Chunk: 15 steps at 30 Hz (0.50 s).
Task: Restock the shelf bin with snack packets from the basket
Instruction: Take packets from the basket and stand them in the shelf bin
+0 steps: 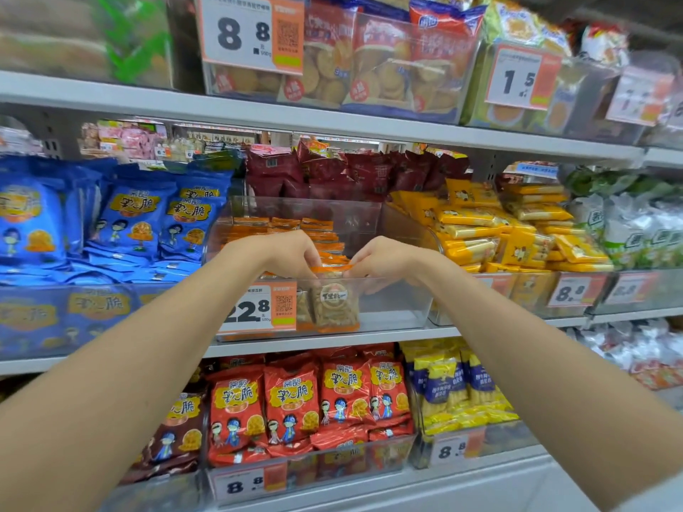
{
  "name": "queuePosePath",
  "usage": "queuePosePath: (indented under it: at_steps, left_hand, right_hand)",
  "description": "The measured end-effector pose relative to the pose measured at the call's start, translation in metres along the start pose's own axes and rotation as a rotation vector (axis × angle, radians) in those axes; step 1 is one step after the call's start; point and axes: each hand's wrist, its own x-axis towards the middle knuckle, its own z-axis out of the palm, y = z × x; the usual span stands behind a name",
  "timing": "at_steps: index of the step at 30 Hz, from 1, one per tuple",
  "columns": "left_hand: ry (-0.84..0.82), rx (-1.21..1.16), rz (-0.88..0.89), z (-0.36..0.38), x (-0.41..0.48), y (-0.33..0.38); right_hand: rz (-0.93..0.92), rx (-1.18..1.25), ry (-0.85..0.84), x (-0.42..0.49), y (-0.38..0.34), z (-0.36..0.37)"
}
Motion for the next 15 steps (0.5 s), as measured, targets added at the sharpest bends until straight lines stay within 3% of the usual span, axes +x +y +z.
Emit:
queuePosePath:
  at_steps: [4, 7, 12, 15]
  left_hand:
    - [0.121, -0.265, 0.047, -0.007, 0.000, -0.008]
    - [0.258, -0.284, 0.012, -0.007, 0.002, -0.017]
    - [0.139, -0.176, -0.010, -0.001, 0.001, -0.022]
    - [0.132, -0.181, -0.001, -0.002, -0.003, -0.022]
  right_hand:
    - [0.136, 0.223, 0.054, 0.001, 0.000, -0.013]
    - [0.199, -0.097, 0.060, 0.008, 0.002, -0.007]
    - [0.216, 0.112, -0.250, 0.018, -0.010, 0.003]
    - [0.228, -0.017, -0.154, 0.020, -0.010, 0.004]
